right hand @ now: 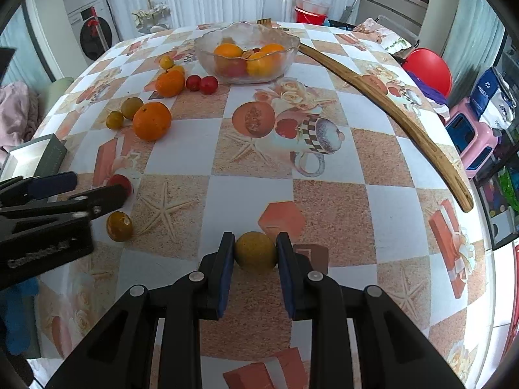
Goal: Organize fruits
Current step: 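Grasp a yellow fruit with the right gripper while the left gripper grasps a red tomato, then carry the red tomato and yellow fruit over the white tray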
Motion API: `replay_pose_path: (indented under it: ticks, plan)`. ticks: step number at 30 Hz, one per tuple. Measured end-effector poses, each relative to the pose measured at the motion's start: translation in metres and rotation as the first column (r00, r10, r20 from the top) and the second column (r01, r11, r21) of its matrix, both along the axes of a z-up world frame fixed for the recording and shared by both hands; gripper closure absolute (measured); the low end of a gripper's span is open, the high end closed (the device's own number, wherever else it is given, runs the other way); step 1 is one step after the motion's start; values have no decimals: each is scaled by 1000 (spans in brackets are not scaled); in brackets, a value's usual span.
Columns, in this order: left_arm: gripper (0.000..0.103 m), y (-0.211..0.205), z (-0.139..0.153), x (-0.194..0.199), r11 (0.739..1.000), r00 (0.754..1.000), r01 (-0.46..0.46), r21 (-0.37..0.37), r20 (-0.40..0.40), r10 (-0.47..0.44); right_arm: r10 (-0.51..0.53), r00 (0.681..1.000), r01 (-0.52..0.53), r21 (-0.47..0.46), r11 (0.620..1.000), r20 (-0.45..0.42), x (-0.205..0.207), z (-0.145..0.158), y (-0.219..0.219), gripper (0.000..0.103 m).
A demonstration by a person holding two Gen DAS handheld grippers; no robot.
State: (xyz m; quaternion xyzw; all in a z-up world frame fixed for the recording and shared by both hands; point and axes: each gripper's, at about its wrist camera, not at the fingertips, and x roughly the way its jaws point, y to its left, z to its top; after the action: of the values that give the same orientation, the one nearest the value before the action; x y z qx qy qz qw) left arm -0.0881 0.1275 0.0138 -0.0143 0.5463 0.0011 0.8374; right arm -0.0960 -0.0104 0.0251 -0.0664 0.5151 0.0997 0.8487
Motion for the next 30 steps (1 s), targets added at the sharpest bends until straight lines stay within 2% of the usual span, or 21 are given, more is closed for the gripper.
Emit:
replay_pose_path:
  ticks: [7, 9, 11, 12, 14, 22, 30]
  plan:
    - [30, -10, -7, 8, 999, 1000, -25, 32, -5, 25, 7, 1000, -7, 12, 1000, -8, 1, 0, -2, 75]
    - [35, -12, -6, 8, 999, 1000, -26, 25, 0, 26, 7, 1000, -7, 19, 1000, -12, 1, 1, -3, 75]
    - [54, -16, -4, 6, 1000, 1000, -10, 27, 6, 10, 9, 1000, -8, 27, 1000, -17, 3, 0, -4, 75]
    - [60, -19, -3, 6, 1000, 1000, 2, 26, 8, -2, 9, 1000, -9, 31, 999, -20, 3, 1, -5, 75]
    - [80, -23, -2, 5, 999, 1000, 25, 20, 4, -25, 12, 1000, -10, 42, 999, -28, 4, 1, -6, 75]
    - [80, -9, 12, -14, 997, 999, -39, -65, -8, 38, -10, 996, 21, 129, 991, -90, 8, 6, -24, 75]
    - [80, 6, 47, -41, 994, 996, -91, -63, 4, 91, 44, 989, -21, 162, 987, -139, 7, 29, -34, 75]
